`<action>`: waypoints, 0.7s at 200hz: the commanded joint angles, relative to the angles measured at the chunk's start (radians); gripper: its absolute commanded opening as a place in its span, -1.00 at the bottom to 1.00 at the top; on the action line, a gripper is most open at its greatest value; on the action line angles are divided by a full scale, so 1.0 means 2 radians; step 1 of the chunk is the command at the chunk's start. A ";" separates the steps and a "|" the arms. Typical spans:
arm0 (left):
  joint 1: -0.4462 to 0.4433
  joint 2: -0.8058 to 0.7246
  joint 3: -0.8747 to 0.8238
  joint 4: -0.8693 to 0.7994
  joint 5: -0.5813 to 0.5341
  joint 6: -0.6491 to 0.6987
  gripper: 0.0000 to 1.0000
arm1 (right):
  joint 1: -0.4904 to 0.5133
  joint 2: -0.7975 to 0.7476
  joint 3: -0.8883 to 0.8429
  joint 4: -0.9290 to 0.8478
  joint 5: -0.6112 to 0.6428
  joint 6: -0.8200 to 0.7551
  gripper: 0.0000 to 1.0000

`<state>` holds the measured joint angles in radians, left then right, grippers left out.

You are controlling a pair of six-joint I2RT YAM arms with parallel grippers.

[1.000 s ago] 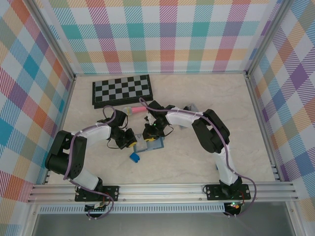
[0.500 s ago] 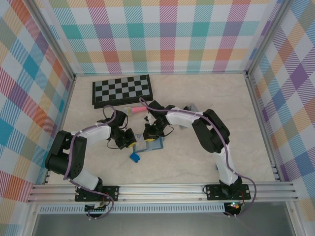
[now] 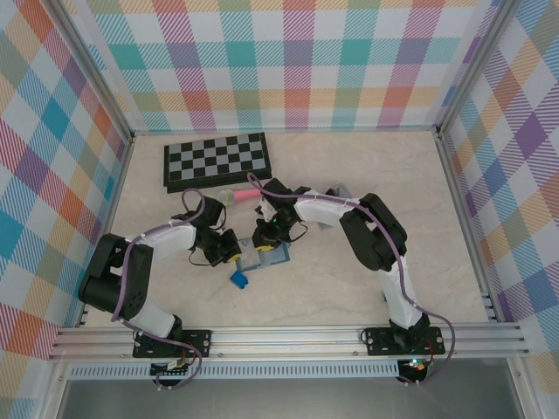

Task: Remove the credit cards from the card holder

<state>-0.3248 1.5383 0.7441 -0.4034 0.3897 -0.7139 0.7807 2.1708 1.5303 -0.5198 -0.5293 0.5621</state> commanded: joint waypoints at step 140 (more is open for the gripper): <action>-0.002 -0.025 -0.001 -0.013 0.002 0.005 -0.77 | -0.011 -0.043 -0.025 -0.001 0.009 -0.037 -1.00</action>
<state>-0.3256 1.5078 0.7288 -0.4179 0.3687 -0.7132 0.7673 2.1475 1.4944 -0.5175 -0.5133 0.5152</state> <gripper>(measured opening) 0.115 0.048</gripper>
